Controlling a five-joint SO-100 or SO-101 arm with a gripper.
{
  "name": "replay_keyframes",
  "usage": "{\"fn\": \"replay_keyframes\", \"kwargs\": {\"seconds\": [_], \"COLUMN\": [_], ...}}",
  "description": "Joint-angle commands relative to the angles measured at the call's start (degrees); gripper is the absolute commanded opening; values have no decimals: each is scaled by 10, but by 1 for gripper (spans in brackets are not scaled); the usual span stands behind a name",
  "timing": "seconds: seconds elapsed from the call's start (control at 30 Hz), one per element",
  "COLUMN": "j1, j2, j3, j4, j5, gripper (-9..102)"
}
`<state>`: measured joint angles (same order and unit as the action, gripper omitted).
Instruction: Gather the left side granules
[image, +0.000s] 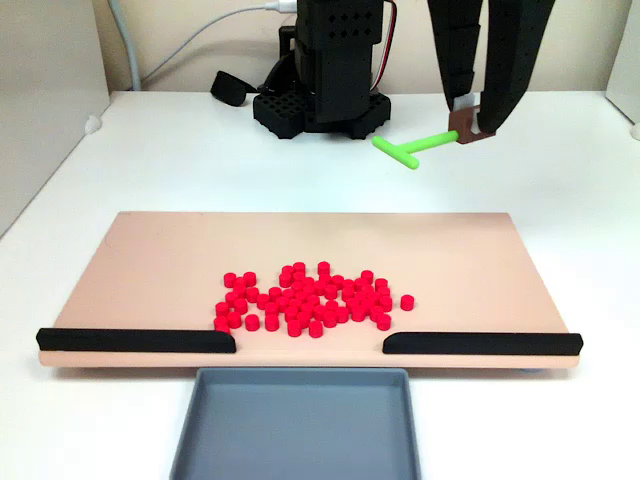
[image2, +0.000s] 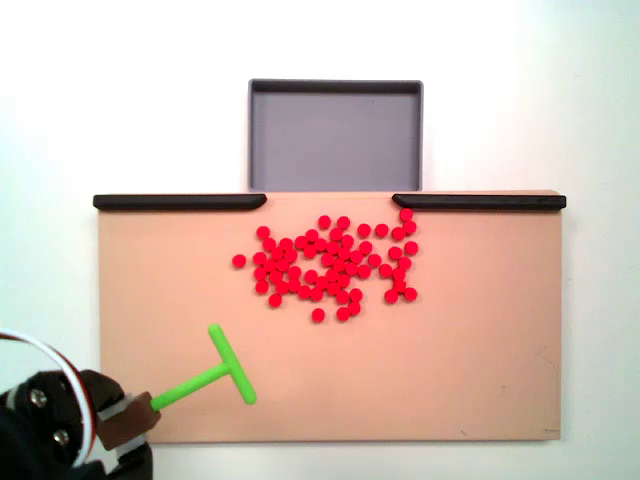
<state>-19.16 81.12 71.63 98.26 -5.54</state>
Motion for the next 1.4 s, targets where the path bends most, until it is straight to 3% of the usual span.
{"fn": "replay_keyframes", "kwargs": {"seconds": [0.0, 0.73, 1.37], "j1": [-10, -27, -10], "j2": [-17, -178, -231], "j3": [-35, -213, -256], "j4": [-3, -4, -3], "j5": [22, 120, 167], "gripper": [0, 0, 0]}}
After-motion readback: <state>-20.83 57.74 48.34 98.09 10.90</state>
